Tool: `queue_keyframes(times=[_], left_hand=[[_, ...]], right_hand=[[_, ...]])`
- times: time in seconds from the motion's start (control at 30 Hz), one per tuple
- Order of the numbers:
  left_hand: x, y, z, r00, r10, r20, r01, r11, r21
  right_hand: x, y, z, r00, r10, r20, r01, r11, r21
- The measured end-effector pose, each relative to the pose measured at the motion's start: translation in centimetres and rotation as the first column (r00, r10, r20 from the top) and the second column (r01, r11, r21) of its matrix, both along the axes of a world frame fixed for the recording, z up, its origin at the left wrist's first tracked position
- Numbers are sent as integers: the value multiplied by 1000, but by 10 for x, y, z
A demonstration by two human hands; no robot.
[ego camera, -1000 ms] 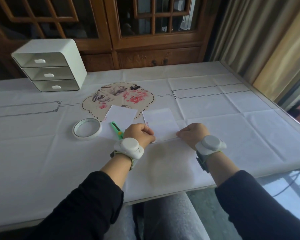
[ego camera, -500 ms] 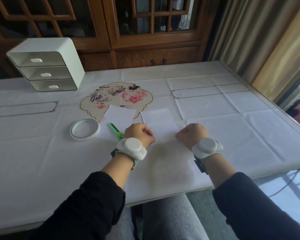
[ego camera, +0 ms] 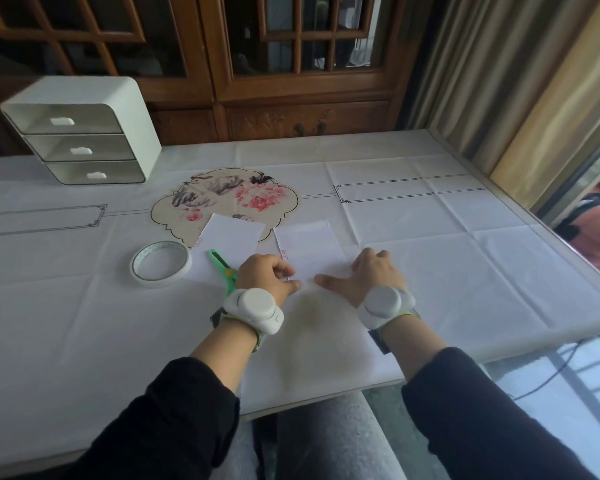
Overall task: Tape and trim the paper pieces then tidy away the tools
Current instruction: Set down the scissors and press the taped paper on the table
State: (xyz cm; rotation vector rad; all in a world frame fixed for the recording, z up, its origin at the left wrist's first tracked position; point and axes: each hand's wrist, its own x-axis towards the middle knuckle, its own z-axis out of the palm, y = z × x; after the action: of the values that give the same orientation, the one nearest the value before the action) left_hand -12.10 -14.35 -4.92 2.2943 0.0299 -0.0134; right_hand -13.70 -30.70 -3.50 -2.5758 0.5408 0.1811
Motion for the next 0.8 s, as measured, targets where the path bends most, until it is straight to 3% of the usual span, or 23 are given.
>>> queue_keyframes(times=[0.37,0.63,0.8], left_hand=[[-1,2,-2,998,-39,56,36,998,42],[2,2,-1,999,-46,3,46,996,73],[5,-2,12,994,79,69,-76,996,-42]], right_hand=[[8,-30,-7,996,-28,83,10,978,209],[11,-30,-9,992,-25,123,-6,970,244],[32,-9,0,947,-77,312,-10,963,269]])
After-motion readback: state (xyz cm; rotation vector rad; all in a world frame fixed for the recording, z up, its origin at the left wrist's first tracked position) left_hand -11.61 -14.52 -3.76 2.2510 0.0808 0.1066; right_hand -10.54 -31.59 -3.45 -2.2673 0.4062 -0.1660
